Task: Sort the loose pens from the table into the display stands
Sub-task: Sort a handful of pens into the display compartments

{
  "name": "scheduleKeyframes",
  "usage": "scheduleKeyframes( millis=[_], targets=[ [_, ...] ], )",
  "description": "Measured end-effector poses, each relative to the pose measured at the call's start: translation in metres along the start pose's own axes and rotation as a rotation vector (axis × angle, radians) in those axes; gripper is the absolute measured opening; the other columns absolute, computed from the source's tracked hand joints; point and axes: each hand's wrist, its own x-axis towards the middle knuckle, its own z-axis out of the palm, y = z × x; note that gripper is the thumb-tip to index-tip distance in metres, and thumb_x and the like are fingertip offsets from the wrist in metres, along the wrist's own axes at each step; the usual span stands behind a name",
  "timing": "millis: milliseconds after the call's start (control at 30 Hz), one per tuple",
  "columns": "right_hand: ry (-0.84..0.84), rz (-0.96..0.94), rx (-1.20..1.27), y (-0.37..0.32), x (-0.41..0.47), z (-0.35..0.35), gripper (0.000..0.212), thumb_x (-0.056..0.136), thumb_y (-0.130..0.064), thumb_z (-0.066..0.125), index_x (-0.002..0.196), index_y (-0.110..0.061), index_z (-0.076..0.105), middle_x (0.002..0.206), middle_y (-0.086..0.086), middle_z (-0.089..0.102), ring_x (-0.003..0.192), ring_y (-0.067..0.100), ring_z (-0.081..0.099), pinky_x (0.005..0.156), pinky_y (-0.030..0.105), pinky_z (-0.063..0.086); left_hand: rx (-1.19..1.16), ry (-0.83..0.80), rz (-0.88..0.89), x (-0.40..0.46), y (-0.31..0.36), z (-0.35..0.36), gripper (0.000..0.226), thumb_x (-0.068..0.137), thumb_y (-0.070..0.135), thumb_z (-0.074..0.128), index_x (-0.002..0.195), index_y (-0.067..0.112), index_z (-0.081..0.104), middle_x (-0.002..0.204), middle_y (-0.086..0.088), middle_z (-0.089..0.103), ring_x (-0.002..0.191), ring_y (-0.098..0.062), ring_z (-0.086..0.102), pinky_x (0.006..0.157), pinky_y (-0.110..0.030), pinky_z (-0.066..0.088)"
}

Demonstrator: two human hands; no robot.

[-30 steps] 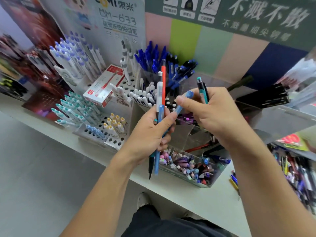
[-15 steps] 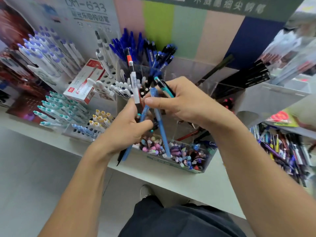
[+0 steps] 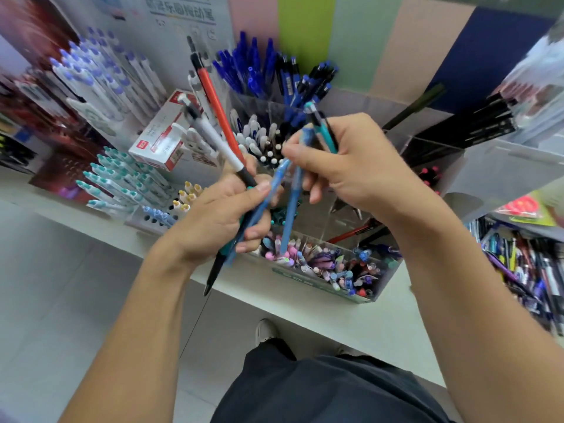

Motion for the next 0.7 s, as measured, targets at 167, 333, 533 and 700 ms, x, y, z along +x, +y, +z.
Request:
scheduleKeyframes(
  millis=[167, 333, 533, 700],
  targets=[
    [0.403, -0.036, -0.054, 0.003, -0.034, -0.053, 0.008, 0.098, -0.012, 0.064, 0.091, -0.009, 0.067, 0.059, 0.003, 0.065, 0.05, 0.013, 0.066, 0.051, 0.023, 0.057, 0.143, 0.231, -0.09, -0.001, -0.018, -0.021, 0.021, 0.109, 0.017, 0.037, 0.091, 0.025, 0.031, 0.077, -0.003, 0.044, 0.042, -0.011, 0.029, 0.032, -0.015, 0.023],
    [0.545, -0.011, -0.424, 0.029, -0.066, -0.041, 0.012, 0.098, -0.018, 0.065, 0.09, -0.009, 0.067, 0.065, 0.003, 0.068, 0.05, 0.008, 0.068, 0.052, 0.029, 0.06, 0.185, 0.255, -0.19, -0.001, -0.038, -0.015, 0.021, 0.109, 0.032, 0.035, 0.088, 0.03, 0.032, 0.068, 0.005, 0.032, 0.057, -0.017, 0.011, 0.04, -0.015, 0.016],
    [0.588, 0.006, -0.373, 0.064, -0.052, 0.002, 0.014, 0.098, -0.019, 0.066, 0.093, -0.006, 0.069, 0.069, 0.004, 0.07, 0.059, 0.001, 0.069, 0.052, 0.015, 0.054, 0.211, 0.226, -0.2, 0.001, -0.047, 0.001, 0.027, 0.107, 0.043, 0.036, 0.098, 0.018, 0.038, 0.063, 0.003, 0.035, 0.049, -0.013, 0.022, 0.041, -0.019, 0.016],
    [0.645, -0.014, -0.276, 0.07, -0.045, 0.019, 0.009, 0.099, -0.019, 0.064, 0.1, -0.011, 0.068, 0.078, -0.002, 0.07, 0.072, -0.001, 0.072, 0.053, 0.013, 0.055, 0.266, 0.228, -0.158, 0.002, -0.047, -0.005, 0.02, 0.108, 0.037, 0.039, 0.101, 0.019, 0.044, 0.062, -0.005, 0.045, 0.043, -0.013, 0.027, 0.04, -0.019, 0.019]
  ],
)
